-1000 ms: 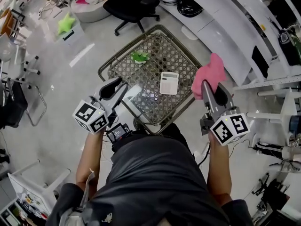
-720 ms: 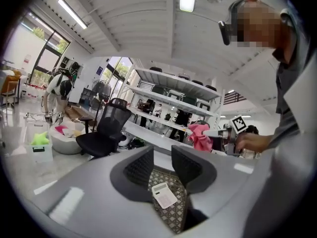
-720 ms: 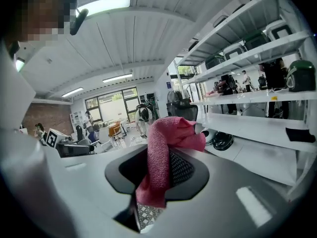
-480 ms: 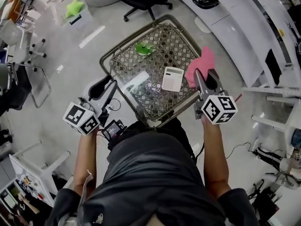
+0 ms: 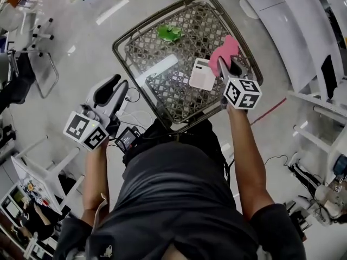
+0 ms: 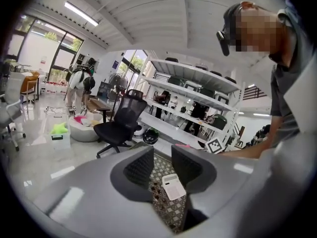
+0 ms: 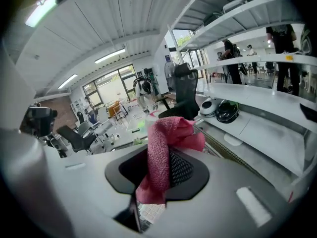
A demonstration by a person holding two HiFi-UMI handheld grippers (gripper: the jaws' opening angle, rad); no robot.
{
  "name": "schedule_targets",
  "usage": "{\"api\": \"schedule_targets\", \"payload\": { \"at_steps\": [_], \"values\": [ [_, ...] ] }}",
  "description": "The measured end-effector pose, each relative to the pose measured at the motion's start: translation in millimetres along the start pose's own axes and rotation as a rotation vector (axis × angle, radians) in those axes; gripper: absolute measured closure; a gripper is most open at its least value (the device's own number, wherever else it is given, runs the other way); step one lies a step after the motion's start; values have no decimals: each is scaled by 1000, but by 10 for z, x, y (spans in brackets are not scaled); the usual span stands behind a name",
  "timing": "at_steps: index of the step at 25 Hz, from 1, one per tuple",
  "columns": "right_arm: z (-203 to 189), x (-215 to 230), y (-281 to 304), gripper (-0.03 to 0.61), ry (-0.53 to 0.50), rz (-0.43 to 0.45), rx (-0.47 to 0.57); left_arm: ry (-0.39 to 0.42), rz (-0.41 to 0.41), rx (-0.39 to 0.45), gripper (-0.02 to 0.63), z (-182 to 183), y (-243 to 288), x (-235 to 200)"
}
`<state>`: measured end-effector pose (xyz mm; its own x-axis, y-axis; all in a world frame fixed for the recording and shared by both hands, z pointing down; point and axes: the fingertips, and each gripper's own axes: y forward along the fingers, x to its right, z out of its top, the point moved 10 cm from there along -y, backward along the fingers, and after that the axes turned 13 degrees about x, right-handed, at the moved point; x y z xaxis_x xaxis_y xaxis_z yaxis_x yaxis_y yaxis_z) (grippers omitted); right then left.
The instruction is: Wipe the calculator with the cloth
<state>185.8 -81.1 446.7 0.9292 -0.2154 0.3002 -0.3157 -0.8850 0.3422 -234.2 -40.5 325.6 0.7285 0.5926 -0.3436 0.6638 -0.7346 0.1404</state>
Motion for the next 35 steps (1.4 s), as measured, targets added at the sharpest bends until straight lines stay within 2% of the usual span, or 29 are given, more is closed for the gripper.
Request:
{"api": "schedule_targets", "payload": {
  "at_steps": [6, 9, 11, 16, 19, 24, 30, 33, 35],
  "values": [
    [-587, 69, 525, 492, -99, 33, -162, -15, 34, -48, 443, -111, 65, -111],
    [-848, 41, 723, 492, -168, 62, -210, -23, 44, -57, 443, -179, 109, -154],
    [-1005, -6, 820, 492, -240, 91, -238, -25, 46, -63, 443, -209, 139, -164],
    [-1375, -105, 958, 492, -501, 179, -344, -25, 46, -67, 443, -244, 203, -173],
    [-1494, -50, 947, 492, -579, 185, -371, -29, 48, -72, 443, -267, 218, -199],
    [-1501, 177, 789, 492, -594, 127, -371, -33, 43, -82, 443, -297, 265, -206],
    [-1498, 514, 537, 492, -554, 23, -380, -36, 24, -90, 443, -323, 351, -187],
    [-1454, 577, 448, 492, -505, -29, -382, -35, 15, -93, 443, -313, 360, -200],
    [-1461, 618, 395, 492, -430, -74, -376, -34, 12, -93, 443, -304, 364, -204]
  ]
}}
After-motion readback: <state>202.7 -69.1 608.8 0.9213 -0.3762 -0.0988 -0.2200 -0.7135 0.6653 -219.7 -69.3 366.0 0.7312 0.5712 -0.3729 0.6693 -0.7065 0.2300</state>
